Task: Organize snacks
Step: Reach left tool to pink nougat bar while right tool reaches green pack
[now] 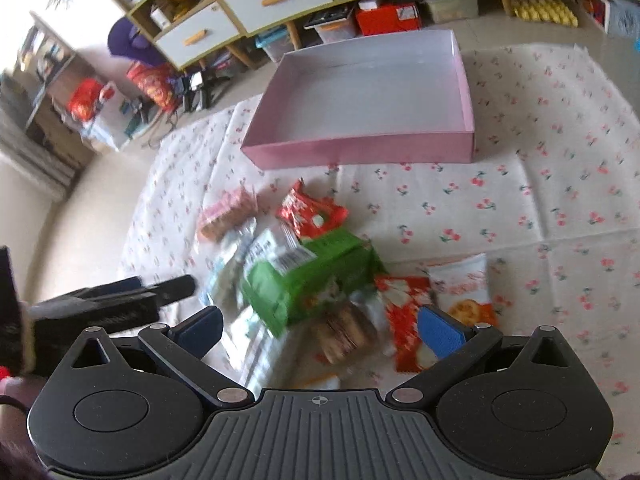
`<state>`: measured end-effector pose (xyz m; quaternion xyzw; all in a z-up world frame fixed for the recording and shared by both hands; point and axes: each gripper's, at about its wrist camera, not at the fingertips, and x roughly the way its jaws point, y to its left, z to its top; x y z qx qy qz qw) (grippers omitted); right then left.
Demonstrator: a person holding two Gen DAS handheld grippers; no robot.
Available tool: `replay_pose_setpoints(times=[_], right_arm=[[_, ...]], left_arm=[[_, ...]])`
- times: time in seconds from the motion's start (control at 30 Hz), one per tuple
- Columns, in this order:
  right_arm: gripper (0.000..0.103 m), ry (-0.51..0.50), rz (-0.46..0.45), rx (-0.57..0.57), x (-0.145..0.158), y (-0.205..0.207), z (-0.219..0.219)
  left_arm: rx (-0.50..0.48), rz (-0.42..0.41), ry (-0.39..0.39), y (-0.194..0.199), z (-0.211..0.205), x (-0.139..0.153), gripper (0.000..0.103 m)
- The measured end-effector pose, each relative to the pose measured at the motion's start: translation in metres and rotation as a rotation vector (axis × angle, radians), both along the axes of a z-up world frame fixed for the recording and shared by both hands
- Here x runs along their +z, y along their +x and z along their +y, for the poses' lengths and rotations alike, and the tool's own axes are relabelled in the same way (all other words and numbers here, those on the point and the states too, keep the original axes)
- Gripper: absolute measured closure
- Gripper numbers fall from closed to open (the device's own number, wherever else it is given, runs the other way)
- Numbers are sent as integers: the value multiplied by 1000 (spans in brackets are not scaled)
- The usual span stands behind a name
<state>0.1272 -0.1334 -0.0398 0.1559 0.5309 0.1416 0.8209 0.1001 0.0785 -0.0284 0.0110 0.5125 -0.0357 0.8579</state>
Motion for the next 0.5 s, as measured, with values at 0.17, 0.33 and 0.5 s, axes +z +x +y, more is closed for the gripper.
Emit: replay_pose_setpoints(times=[0.17, 0.33, 0.5], right_arm=[[0, 22, 78, -49, -20, 20, 3], [0, 26, 94, -127, -29, 34, 4], [0, 42, 122, -137, -38, 44, 16]], left_arm=[[-93, -63, 62, 28, 13, -17, 27], [-237, -154, 95, 39, 11, -24, 29], [-289, -203, 100, 48, 4, -27, 31]])
